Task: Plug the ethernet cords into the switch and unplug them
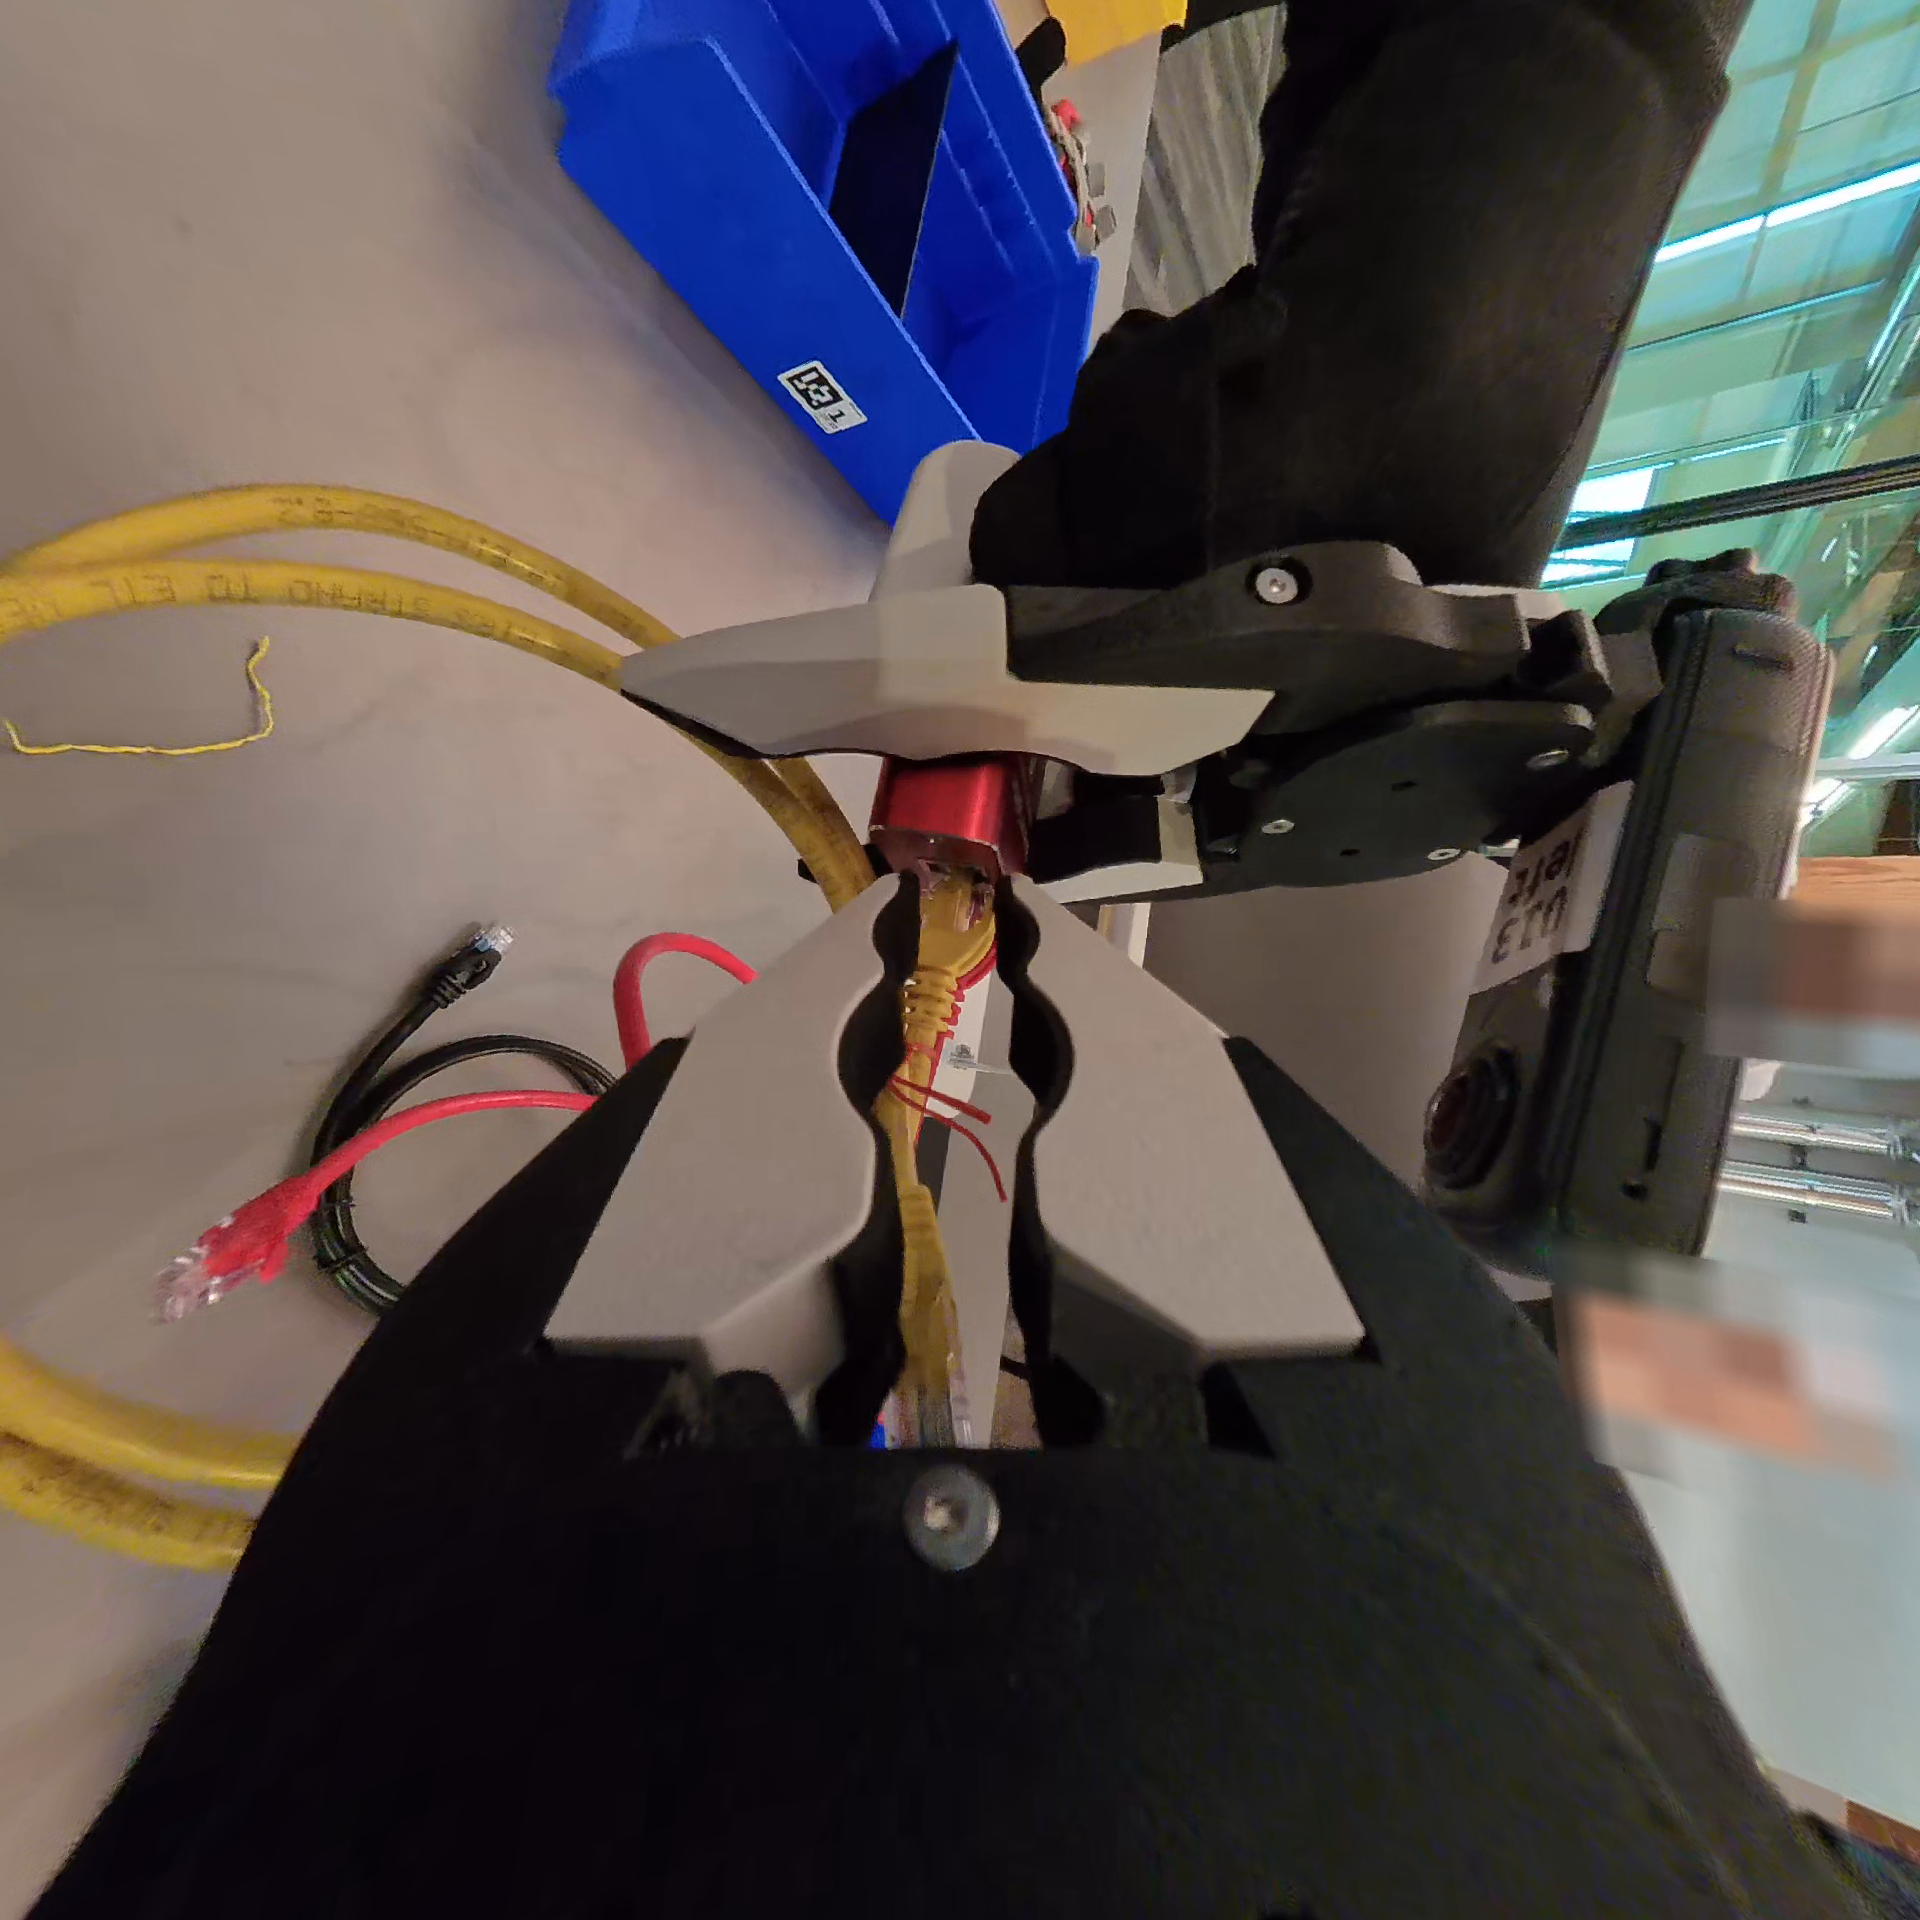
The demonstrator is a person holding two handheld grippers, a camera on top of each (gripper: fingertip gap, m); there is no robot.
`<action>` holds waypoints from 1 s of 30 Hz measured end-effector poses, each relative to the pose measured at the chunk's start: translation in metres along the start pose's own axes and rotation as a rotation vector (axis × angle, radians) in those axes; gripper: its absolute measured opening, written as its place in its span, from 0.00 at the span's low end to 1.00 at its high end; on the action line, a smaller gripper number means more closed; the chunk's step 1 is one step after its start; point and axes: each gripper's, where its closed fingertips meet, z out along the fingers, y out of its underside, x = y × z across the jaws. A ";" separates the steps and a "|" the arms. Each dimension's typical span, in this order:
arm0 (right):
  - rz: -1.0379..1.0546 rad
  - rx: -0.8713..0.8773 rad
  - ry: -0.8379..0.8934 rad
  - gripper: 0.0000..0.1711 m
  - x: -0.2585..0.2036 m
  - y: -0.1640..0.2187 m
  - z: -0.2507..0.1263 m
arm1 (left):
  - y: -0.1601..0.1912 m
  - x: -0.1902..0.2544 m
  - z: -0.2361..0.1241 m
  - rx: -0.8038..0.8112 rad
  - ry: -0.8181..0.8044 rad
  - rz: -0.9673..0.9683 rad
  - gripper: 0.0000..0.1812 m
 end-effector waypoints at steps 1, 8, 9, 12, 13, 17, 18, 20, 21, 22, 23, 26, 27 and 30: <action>0.001 -0.005 0.002 0.07 0.000 0.000 0.000 | 0.000 0.000 0.000 0.002 -0.001 -0.001 0.45; 0.017 -0.022 -0.012 0.07 -0.002 0.002 0.000 | 0.000 0.000 0.002 -0.004 0.003 -0.004 0.45; 0.024 -0.025 -0.014 0.07 -0.002 0.003 0.000 | -0.001 -0.001 0.002 -0.002 0.000 -0.002 0.45; 0.031 -0.040 -0.019 0.06 -0.002 0.004 -0.001 | -0.002 -0.001 0.002 0.002 0.000 0.000 0.46; 0.030 -0.045 -0.019 0.06 -0.002 0.004 -0.001 | -0.002 -0.002 0.003 0.004 -0.003 0.000 0.46; 0.014 -0.076 -0.015 0.06 -0.005 0.005 0.001 | -0.001 -0.001 0.006 0.007 0.010 -0.008 0.46; 0.016 -0.081 -0.008 0.06 -0.004 0.006 0.001 | -0.002 -0.002 0.005 0.024 0.018 -0.014 0.46; 0.025 -0.079 0.001 0.04 -0.003 0.006 0.001 | -0.005 -0.001 0.003 0.067 0.040 -0.020 0.45; 0.028 -0.080 0.002 0.04 -0.003 0.005 0.001 | -0.005 -0.001 0.004 0.081 0.042 -0.017 0.45; 0.025 -0.095 0.010 0.03 -0.002 0.006 0.001 | -0.007 -0.002 0.003 0.100 0.041 -0.024 0.45; 0.018 -0.114 0.019 0.03 -0.001 0.008 0.001 | -0.005 -0.002 0.003 0.107 0.047 -0.029 0.45; 0.053 -0.111 0.002 0.03 -0.002 0.015 -0.001 | -0.003 -0.007 -0.003 0.176 0.044 -0.036 0.45; 0.049 -0.113 -0.003 0.03 -0.004 0.017 0.000 | 0.001 -0.009 -0.004 0.168 0.022 -0.033 0.45; 0.062 -0.071 -0.011 0.03 -0.006 0.009 0.001 | 0.004 -0.009 -0.002 0.166 0.016 -0.031 0.45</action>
